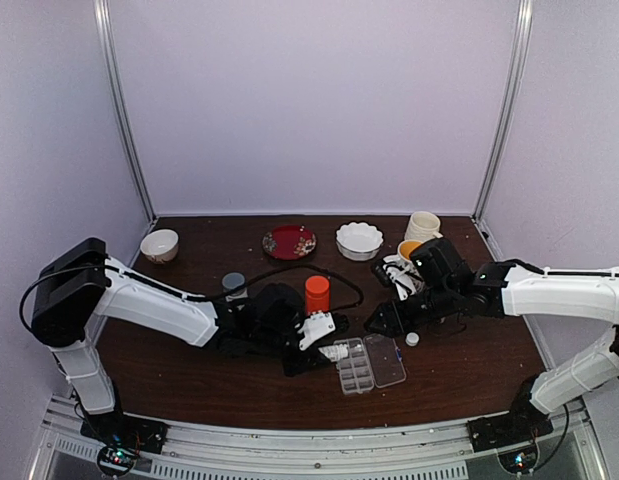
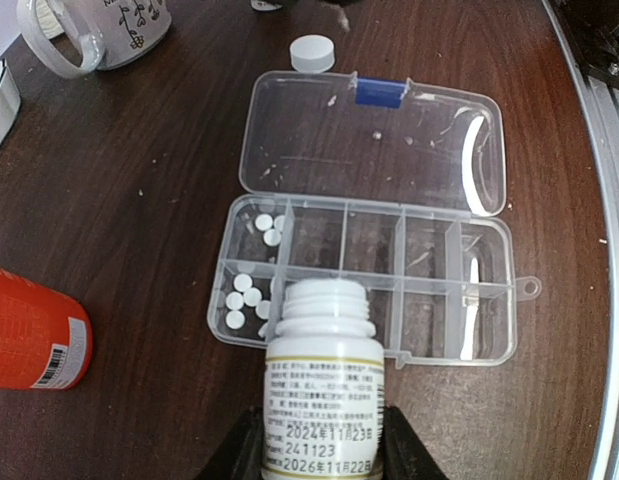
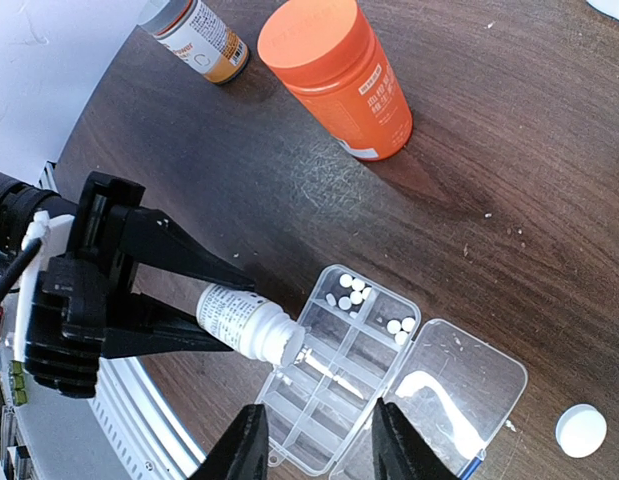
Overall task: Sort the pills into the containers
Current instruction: Pour the pill into the compartment of the pill container, then pick up the lid of the pill bottle from the center of the board.
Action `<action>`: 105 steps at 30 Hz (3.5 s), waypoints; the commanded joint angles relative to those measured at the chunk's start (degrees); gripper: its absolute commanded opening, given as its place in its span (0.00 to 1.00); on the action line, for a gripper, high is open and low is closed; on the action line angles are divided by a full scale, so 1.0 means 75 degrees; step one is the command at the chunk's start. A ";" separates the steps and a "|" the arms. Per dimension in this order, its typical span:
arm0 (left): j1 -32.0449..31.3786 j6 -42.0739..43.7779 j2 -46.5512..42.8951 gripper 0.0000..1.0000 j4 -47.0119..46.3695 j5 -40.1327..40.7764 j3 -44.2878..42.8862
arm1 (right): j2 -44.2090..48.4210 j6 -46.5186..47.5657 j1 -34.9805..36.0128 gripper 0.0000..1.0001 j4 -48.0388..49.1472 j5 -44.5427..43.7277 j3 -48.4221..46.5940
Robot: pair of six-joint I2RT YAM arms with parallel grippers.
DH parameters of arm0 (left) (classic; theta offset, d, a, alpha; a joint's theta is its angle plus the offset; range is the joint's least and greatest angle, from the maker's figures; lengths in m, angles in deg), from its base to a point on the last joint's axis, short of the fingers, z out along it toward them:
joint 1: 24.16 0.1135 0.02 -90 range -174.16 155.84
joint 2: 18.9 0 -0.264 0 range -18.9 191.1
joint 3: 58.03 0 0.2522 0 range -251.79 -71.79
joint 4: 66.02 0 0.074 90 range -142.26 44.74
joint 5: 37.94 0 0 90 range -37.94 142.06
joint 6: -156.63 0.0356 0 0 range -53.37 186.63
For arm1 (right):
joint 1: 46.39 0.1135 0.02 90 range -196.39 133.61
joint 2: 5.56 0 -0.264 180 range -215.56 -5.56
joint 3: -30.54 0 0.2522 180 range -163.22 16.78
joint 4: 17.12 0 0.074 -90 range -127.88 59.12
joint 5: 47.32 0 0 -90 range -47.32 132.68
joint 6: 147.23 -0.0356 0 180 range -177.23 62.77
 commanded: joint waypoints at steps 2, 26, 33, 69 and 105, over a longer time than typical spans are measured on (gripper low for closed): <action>-0.0089 -0.0186 -0.0050 0.05 -0.0124 -0.0077 -0.0250 | 0.0049 0.0028 -0.0023 0.38 0.0072 -0.0086 0.0055; -0.0126 -0.0129 0.0106 0.05 0.0156 0.0238 -0.0475 | 0.0077 -0.0007 -0.0025 0.37 0.0124 -0.0105 0.0162; -0.0132 -0.0172 0.0123 0.05 0.0331 0.0275 -0.0587 | 0.0078 -0.0006 -0.0025 0.37 0.0134 -0.0130 0.0165; -0.0152 -0.0082 0.0206 0.05 0.1214 0.0282 -0.1068 | 0.0135 0.0018 -0.0025 0.35 0.0127 -0.0081 0.0192; -0.0151 0.0001 -0.0482 0.03 -0.3615 0.0197 0.1646 | 0.0127 0.0050 -0.0025 0.34 -0.0308 -0.0232 -0.0030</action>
